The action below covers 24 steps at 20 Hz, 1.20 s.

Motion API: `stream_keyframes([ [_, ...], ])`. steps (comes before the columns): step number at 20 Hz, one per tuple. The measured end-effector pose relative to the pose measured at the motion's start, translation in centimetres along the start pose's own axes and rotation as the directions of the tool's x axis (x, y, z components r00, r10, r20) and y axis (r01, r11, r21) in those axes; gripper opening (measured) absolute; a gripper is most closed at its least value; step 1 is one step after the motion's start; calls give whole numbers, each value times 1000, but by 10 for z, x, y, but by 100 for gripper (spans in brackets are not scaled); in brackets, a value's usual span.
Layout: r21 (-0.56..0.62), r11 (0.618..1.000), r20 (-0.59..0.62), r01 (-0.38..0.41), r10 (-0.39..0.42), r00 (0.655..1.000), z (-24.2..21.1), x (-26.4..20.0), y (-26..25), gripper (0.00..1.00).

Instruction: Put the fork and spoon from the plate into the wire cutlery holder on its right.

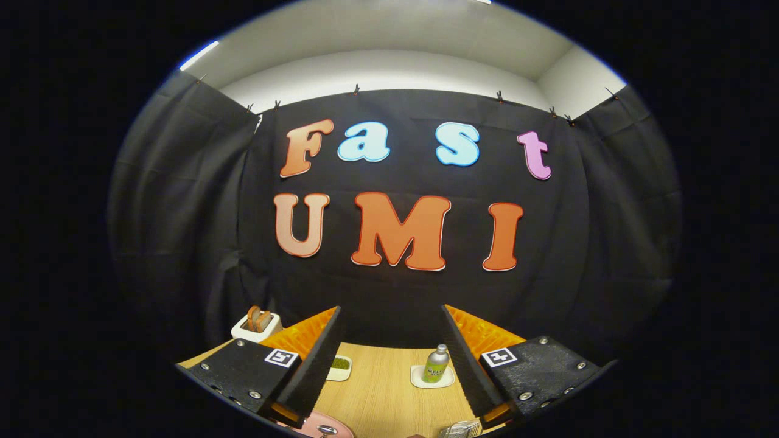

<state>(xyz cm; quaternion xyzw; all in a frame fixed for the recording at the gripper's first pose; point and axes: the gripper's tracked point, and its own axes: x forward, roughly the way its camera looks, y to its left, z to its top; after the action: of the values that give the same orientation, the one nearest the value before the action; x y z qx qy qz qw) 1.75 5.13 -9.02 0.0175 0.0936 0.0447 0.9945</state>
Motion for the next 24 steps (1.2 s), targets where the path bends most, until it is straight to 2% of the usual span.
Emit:
stream_keyframes([
  [6, -28, 999, -121, -40, 36, 992, -56, 1, 33, 94],
  [9, -32, 997, -247, -66, 56, 967, -107, -1, 49, 94],
  [11, -19, 996, -381, -87, 74, 922, -152, -7, 62, 94],
  [15, 20, 990, -589, -141, 125, 798, -235, -27, 92, 92],
  [17, 8, 989, -655, -147, 116, 746, -265, -36, 99, 92],
  [21, 52, 985, -775, -164, 144, 616, -322, -69, 119, 92],
  [24, 69, 984, -833, -162, 147, 533, -352, -86, 130, 91],
])
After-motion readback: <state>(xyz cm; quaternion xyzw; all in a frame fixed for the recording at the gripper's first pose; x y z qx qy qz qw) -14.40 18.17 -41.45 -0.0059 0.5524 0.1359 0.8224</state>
